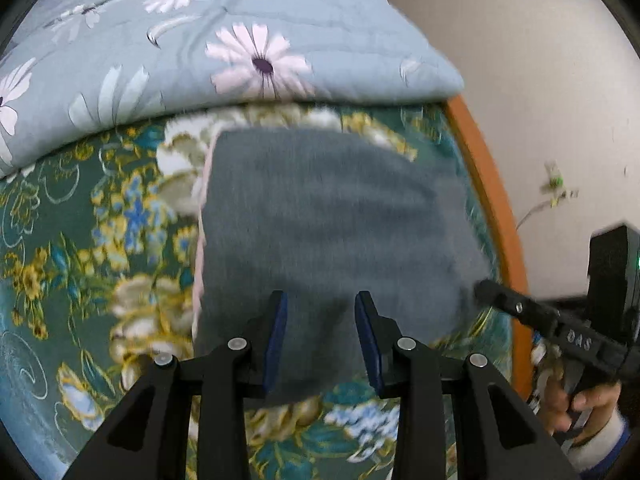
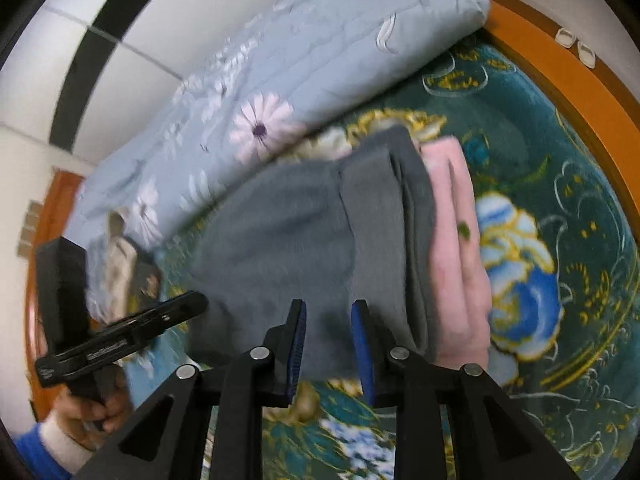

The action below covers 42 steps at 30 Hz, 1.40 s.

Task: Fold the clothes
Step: 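Lower the sweatpants with both grippers onto the pink garment, then open both grippers and release the sweatpants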

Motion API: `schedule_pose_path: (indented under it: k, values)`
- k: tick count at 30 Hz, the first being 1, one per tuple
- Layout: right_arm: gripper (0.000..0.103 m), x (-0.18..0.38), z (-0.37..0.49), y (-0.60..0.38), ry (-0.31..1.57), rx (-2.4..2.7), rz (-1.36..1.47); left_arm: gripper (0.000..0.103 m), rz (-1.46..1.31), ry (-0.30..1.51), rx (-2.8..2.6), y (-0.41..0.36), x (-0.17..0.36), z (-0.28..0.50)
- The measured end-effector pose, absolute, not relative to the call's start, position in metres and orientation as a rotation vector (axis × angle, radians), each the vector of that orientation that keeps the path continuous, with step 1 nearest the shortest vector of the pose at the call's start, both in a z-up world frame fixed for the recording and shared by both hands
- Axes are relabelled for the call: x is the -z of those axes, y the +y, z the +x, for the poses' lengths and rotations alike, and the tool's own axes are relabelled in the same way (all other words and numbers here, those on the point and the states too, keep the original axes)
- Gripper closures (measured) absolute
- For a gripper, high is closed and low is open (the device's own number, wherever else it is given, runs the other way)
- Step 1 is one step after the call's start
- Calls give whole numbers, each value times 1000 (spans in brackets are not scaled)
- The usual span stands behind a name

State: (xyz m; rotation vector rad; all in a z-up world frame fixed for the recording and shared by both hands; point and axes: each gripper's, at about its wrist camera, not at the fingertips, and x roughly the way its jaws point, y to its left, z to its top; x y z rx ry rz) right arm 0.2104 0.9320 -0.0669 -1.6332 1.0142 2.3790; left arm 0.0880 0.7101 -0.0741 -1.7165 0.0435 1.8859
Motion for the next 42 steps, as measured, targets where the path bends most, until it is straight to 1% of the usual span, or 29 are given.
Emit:
schedule_pose_path:
  k: [3,5,7,10,13,17,18,20,22,23,24,25,26,28,29,32,37,38,39,42]
  values:
    - [78,87,212,937,1042,-2315,-1629,67,-1812,49,-1880,708,98,85]
    - [78,99,208,945,1119,-2247,-1617,67,-1880,-19,-1872,707,110,76]
    - [78,107,203,948,1149,-2206,-1620,67,-1927,-11,-1871,711,118,70]
    - [78,116,193,943,1075,-2196,-1683,67,-1962,53,-1874,719,124,69]
    - [78,116,191,943,1068,-2151,-1723,67,-1966,105,-1901,723,114,76]
    - [78,86,206,940,1133,-2143,-1675,67,-1924,35,-1942,713,86,97]
    - [79,81,211,936,1124,-2147,-1680,66,-1917,9,-1948,708,80,103]
    - [78,76,222,928,1111,-2139,-1712,56,-1933,-35,-1955,699,72,118]
    - [76,76,230,919,1082,-2115,-1761,56,-1947,-73,-1968,695,69,132]
    - [68,76,234,915,1062,-2104,-1786,51,-1954,-91,-1979,693,67,139]
    - [50,75,237,910,1043,-2105,-1803,44,-1961,-109,-1987,692,66,145]
    - [42,74,240,905,1023,-2106,-1820,35,-1968,-127,-1987,690,65,151]
    - [37,72,244,899,1003,-2108,-1836,32,-1971,-152,-1985,687,64,155]
    - [35,63,249,889,931,-2129,-1850,32,-1962,-167,-1991,683,60,165]
    - [30,57,252,885,886,-2142,-1849,31,-1950,-166,-2002,681,57,171]
    - [19,39,260,872,780,-2178,-1830,29,-1921,-164,-2032,673,47,180]
    - [13,21,276,856,672,-2192,-1802,29,-1895,-167,-2096,664,37,192]
    - [5,19,280,853,659,-2189,-1801,29,-1891,-164,-2109,663,35,195]
    - [0,16,285,852,649,-2186,-1801,29,-1892,-160,-2115,663,35,197]
    - [0,14,294,847,610,-2191,-1812,29,-1897,-136,-2124,665,32,203]
